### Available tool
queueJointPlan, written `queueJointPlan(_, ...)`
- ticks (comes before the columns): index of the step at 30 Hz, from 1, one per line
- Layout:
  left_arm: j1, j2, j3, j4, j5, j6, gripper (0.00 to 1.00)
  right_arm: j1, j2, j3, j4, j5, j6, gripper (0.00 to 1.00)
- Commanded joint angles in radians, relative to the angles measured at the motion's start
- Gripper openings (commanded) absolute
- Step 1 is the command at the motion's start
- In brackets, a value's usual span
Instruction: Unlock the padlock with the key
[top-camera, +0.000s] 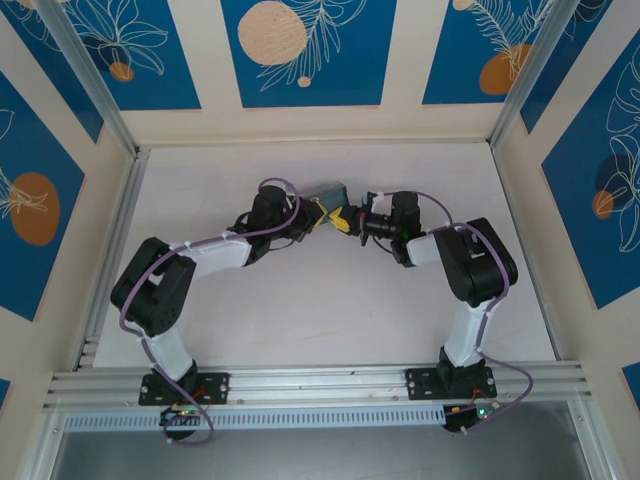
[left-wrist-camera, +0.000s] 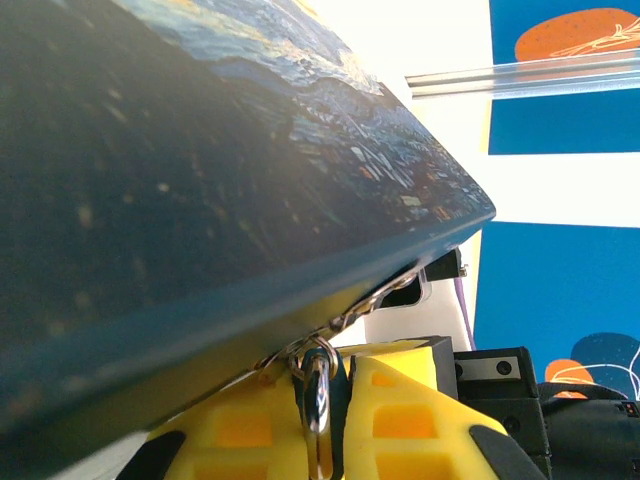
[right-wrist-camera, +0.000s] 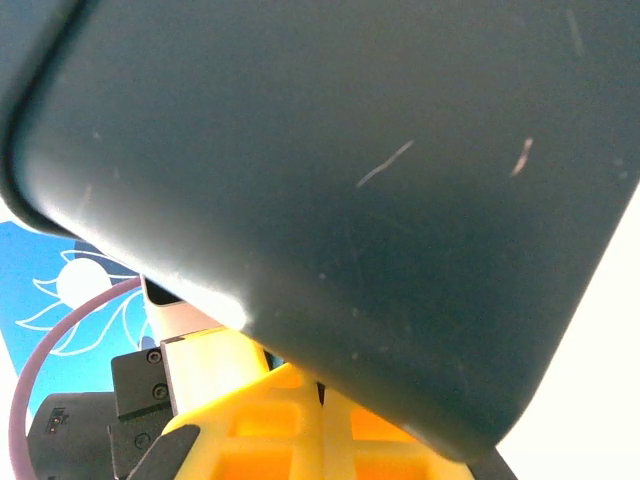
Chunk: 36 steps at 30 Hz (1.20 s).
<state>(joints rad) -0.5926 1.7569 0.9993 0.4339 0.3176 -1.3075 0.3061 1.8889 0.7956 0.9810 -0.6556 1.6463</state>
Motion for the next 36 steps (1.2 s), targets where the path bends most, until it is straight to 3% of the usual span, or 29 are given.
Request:
queueJointPlan(1, -0.070, -0.008, 0.001, 0.066, 0.218, 0.004, 0.00, 0.036, -0.024, 0.066, 0.020, -0.028, -0.040, 0.00)
queueJointPlan(8, -0.082, 0.015, 0.018, 0.102, 0.219, -0.034, 0.00, 0.092, 0.002, 0.111, 0.031, 0.003, -0.031, 0.00)
queueJointPlan(14, -0.083, 0.008, -0.016, 0.057, 0.162, -0.046, 0.00, 0.069, -0.023, 0.086, 0.016, 0.001, -0.040, 0.00)
queueJointPlan(20, -0.077, 0.009, -0.068, 0.040, 0.067, -0.087, 0.00, 0.036, -0.051, 0.036, 0.010, 0.005, -0.048, 0.21)
queueJointPlan(30, -0.075, 0.020, -0.050, 0.014, 0.049, -0.046, 0.00, 0.007, -0.120, -0.046, -0.078, 0.000, -0.106, 0.50)
queueJointPlan(33, -0.073, 0.026, -0.048, 0.018, 0.050, -0.045, 0.00, -0.002, -0.158, -0.073, -0.146, -0.007, -0.146, 0.72)
queueJointPlan(36, -0.072, 0.030, -0.048, 0.020, 0.050, -0.039, 0.00, -0.013, -0.216, -0.088, -0.275, -0.013, -0.221, 0.76)
